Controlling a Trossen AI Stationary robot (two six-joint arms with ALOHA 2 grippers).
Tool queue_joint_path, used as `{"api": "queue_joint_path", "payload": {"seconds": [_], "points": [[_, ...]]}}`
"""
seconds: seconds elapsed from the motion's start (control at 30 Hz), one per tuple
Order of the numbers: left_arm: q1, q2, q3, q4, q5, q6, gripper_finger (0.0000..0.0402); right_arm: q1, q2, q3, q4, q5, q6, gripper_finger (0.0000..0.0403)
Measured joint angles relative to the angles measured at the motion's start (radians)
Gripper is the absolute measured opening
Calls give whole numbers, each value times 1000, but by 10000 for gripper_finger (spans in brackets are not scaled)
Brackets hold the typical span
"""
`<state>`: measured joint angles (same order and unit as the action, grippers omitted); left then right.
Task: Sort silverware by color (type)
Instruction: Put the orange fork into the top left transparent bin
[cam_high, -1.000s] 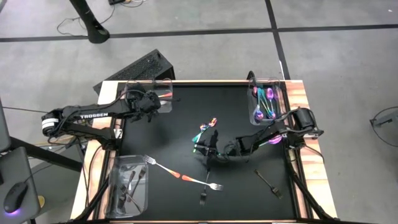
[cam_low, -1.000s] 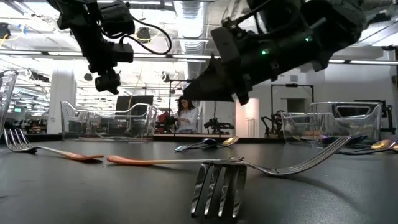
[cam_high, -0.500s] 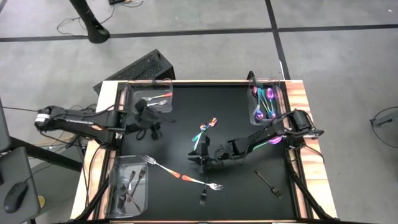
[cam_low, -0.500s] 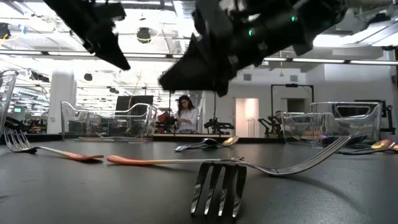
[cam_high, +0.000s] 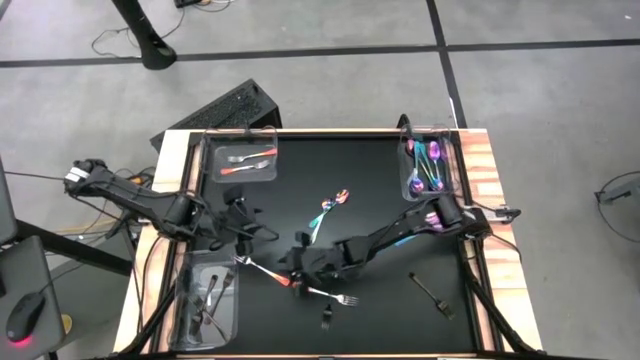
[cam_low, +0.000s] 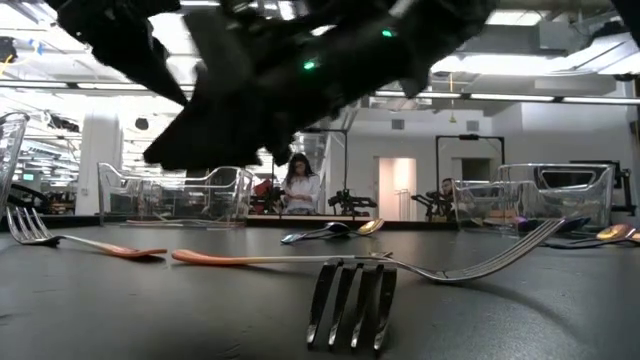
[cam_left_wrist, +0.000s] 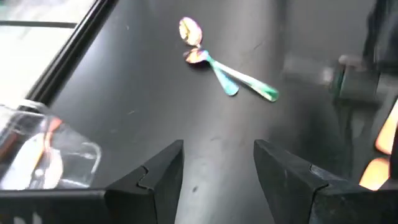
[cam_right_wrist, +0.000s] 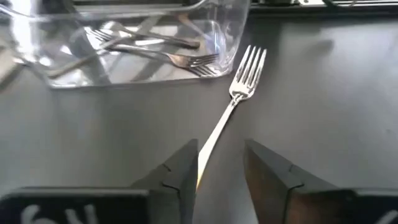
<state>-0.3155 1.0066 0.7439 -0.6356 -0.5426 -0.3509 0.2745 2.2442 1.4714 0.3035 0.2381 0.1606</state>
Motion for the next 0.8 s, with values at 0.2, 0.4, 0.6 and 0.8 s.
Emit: {"api": "queue_joint_path", "payload": {"seconds": [0.2,0.4,0.6,0.8], "points": [[-16,1,0,-86,-16,-99,182,-3,141,248,-193,30,19,210],[-29,1,0,-154,-19,-183,182,-16,285,435,-249,73,82,212],[-71,1,0,-196,-18,-248,182,-35,328,524,-385,101,143,183],[-111,1,0,-203,-39,-289,182,-40,324,526,-490,113,154,95]]}}
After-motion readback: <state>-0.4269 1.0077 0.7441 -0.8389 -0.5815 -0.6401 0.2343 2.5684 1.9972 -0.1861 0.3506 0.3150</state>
